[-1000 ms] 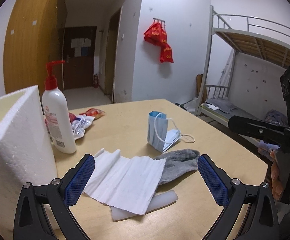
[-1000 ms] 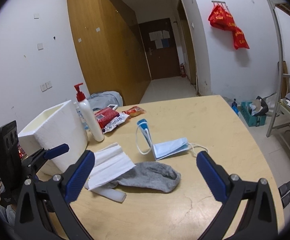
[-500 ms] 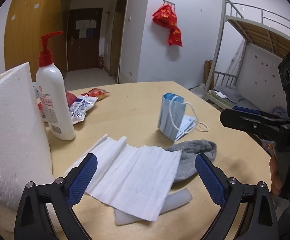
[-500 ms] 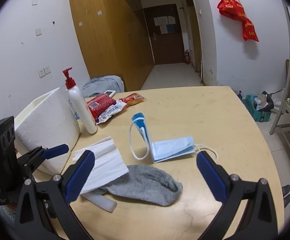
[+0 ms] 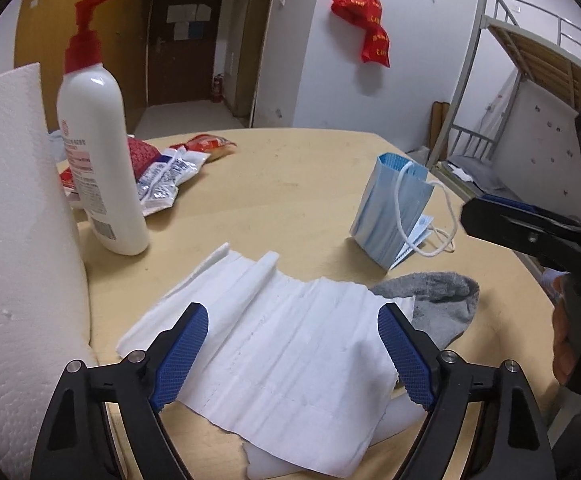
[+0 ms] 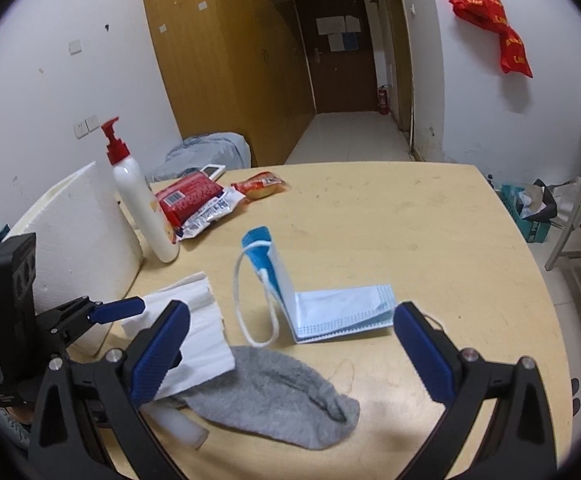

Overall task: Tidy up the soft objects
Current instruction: 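Grasp the white tissues with left tool while right tool grasps blue face mask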

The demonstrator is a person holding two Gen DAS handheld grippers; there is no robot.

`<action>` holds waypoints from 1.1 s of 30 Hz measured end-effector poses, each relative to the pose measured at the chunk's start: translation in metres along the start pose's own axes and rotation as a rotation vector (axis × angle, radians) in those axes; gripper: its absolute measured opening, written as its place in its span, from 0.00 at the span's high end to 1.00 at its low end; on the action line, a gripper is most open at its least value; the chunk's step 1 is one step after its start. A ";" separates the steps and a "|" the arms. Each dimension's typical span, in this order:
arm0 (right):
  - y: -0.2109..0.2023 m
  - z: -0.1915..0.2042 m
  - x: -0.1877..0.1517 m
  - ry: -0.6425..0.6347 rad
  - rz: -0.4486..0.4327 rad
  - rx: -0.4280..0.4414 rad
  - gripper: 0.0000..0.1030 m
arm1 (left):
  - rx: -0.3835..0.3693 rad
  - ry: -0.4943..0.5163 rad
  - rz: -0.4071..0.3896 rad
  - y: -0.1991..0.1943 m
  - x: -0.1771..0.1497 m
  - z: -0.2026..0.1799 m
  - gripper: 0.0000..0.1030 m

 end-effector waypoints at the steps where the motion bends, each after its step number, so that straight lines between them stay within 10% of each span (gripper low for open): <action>1: 0.003 0.000 0.001 -0.003 0.009 0.000 0.00 | -0.004 0.002 0.007 0.001 0.000 0.000 0.16; 23: 0.037 0.010 0.009 -0.050 0.091 0.033 0.08 | 0.031 0.012 0.113 0.021 -0.007 0.004 0.84; 31: 0.045 0.016 0.010 -0.061 0.121 0.033 0.41 | 0.022 0.022 0.108 0.017 -0.008 0.002 0.94; 33: 0.047 0.016 0.011 -0.061 0.120 0.038 0.67 | 0.018 0.026 0.106 0.016 -0.008 0.002 0.94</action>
Point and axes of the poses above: each gripper's, at about its wrist camera, not at the fingertips, and y roughly the way its jaws point, z to its left, x to its top, the point moved 5 cm from there along y, roughly the way its jaws point, and after that the axes turned 6 degrees about z, right-handed, at the moved point
